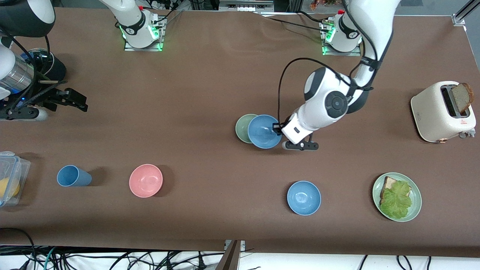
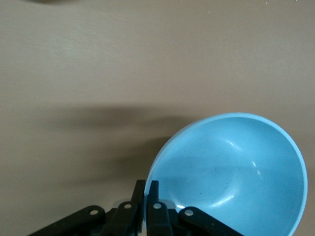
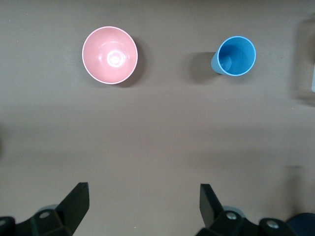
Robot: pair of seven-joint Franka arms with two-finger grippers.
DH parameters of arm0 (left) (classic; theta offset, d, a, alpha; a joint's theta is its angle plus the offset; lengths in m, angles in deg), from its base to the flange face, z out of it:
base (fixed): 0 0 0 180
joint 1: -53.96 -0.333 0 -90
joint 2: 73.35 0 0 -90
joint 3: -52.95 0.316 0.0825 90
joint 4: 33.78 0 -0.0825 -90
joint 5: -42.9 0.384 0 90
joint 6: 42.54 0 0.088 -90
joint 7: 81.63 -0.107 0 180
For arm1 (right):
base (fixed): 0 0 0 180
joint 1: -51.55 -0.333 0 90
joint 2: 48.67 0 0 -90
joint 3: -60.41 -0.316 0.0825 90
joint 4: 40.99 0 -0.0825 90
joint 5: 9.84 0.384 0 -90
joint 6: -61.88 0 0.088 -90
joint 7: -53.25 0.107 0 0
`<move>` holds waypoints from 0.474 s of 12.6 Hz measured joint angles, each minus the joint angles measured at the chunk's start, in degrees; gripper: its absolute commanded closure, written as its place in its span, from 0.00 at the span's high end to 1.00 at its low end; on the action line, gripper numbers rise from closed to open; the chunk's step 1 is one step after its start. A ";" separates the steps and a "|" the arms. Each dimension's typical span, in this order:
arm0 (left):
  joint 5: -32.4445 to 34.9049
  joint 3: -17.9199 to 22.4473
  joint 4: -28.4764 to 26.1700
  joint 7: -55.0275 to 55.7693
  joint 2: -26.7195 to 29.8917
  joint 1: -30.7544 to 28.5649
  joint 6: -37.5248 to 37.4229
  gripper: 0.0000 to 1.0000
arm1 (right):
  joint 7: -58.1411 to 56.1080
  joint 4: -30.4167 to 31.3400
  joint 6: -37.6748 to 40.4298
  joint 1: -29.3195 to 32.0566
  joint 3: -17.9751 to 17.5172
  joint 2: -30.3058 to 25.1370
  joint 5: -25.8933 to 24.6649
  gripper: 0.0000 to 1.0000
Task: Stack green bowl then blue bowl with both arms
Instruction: 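Carry the blue bowl with the left gripper onto the green bowl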
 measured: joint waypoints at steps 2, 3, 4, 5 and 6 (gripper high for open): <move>0.00 0.05 0.06 1.51 -1.39 1.82 0.99 0.00 | 0.00 0.00 0.00 0.01 0.03 0.02 0.00 0.99; 0.00 0.09 0.03 1.72 -1.75 2.35 1.03 0.00 | 0.00 0.00 0.00 0.01 0.04 0.06 0.00 0.99; 0.05 0.12 -0.09 1.78 -1.93 2.66 1.02 0.00 | 0.00 0.00 0.00 0.02 0.04 0.13 0.00 0.99; 0.09 0.13 -0.36 1.78 -1.98 2.91 0.98 0.00 | 0.00 0.01 0.00 0.01 0.04 0.20 0.00 0.99; 0.10 0.14 -0.70 1.78 -1.98 3.16 0.97 0.00 | 0.00 0.01 0.00 0.02 0.05 0.23 0.00 0.99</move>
